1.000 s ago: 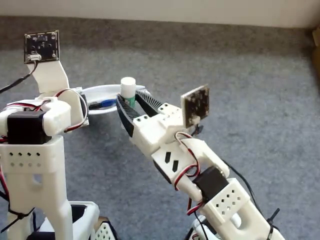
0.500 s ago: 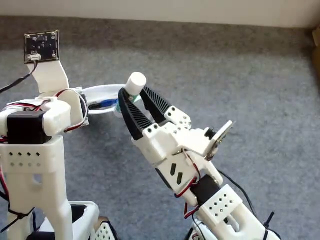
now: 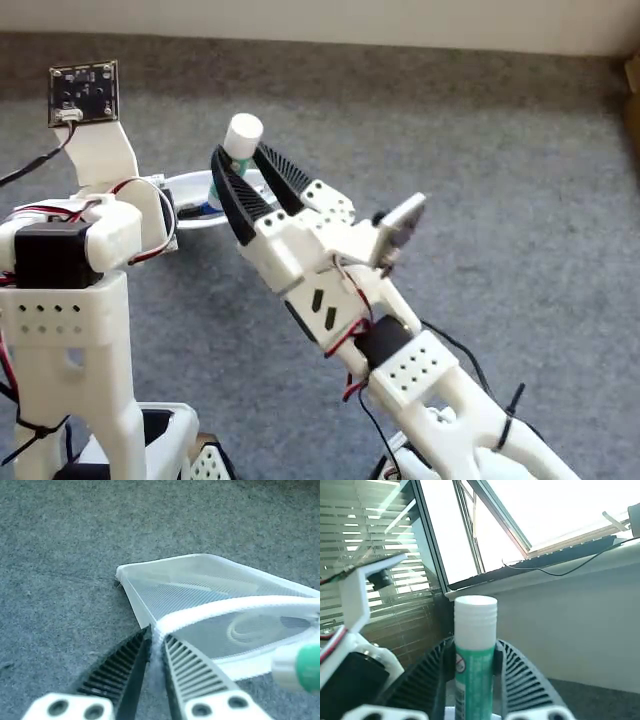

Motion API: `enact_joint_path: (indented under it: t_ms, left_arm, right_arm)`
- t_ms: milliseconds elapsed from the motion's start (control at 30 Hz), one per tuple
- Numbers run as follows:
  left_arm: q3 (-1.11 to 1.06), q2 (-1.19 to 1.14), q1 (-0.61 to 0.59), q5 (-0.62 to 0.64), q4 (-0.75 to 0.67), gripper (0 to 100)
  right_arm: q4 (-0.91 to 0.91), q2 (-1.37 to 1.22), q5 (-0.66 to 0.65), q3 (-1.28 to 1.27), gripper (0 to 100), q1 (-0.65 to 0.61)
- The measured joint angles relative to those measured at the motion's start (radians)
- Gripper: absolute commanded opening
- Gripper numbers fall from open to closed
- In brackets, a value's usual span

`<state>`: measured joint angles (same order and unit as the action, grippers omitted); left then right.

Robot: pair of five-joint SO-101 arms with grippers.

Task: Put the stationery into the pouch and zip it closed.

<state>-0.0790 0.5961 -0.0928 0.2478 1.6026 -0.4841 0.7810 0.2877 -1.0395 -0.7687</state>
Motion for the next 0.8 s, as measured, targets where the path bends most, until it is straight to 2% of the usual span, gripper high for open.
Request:
enact_joint_path:
  t_ms: [167, 433, 800]
  left_arm:
    - [0.000, 0.000, 0.000, 0.000, 0.000, 1]
    - [0.000, 0.000, 0.000, 0.000, 0.000, 1]
    - [0.000, 0.000, 0.000, 0.000, 0.000, 1]
  right_arm:
    - [-0.021, -0.138, 0.000, 0.037, 0.5, 0.000]
    - [-0.310, -0.336, 0.000, 0.037, 0.5, 0.000]
    - [-0.330, -0.334, 0.003, -0.044, 1.1, -0.009]
